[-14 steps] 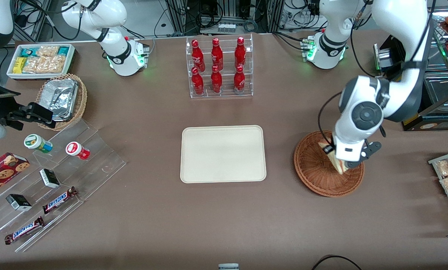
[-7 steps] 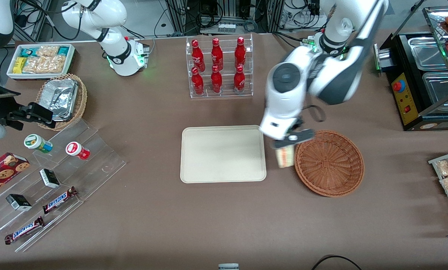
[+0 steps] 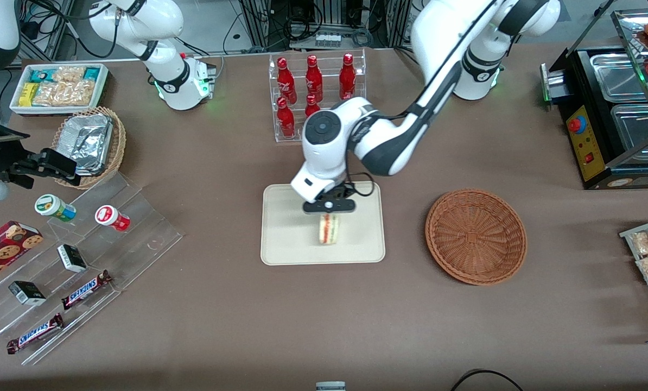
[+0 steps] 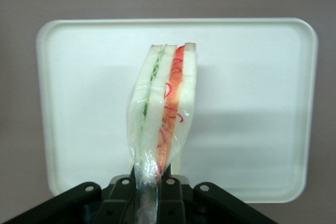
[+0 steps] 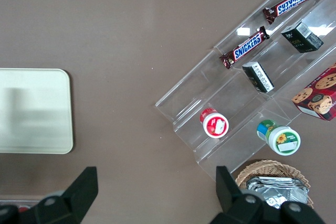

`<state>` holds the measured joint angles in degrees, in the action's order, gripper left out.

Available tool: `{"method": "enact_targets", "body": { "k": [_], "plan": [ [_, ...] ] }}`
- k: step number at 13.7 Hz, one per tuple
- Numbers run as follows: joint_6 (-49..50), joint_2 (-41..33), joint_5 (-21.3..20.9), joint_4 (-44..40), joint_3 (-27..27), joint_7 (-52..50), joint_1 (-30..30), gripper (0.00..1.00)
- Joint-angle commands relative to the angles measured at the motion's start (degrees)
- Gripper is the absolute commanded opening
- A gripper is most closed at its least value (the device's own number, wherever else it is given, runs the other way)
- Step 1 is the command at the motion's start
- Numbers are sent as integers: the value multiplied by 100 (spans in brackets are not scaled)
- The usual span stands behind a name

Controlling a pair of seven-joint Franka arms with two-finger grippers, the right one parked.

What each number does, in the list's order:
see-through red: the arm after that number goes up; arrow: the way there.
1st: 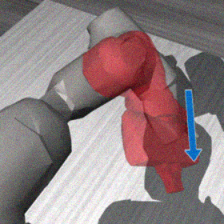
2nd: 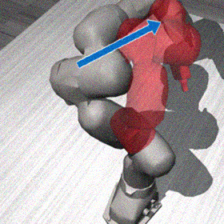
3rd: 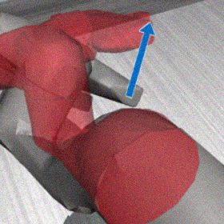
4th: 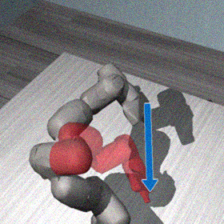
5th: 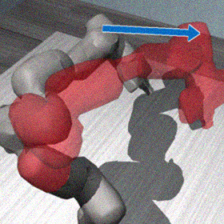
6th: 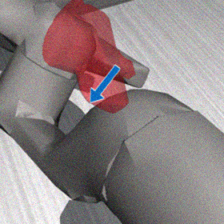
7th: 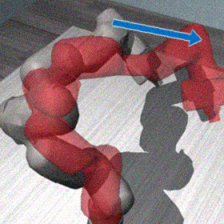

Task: Place sandwich from basket to tray
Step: 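Lower the sandwich onto the tray and open the left gripper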

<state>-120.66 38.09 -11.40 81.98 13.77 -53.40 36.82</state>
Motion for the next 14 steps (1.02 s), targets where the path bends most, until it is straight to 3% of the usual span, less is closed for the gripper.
{"method": "enact_targets", "body": {
  "k": [1,6,10,12,14],
  "plan": [
    [-10,444,-64,-507,-77,-21,176,0],
    [-28,708,-231,-595,-94,-838,246,0],
    [-28,954,-231,-762,-103,-926,246,0],
    [-19,902,-231,-762,-94,-900,220,96],
    [42,683,-231,-771,-103,-900,159,100]
  ]
}}
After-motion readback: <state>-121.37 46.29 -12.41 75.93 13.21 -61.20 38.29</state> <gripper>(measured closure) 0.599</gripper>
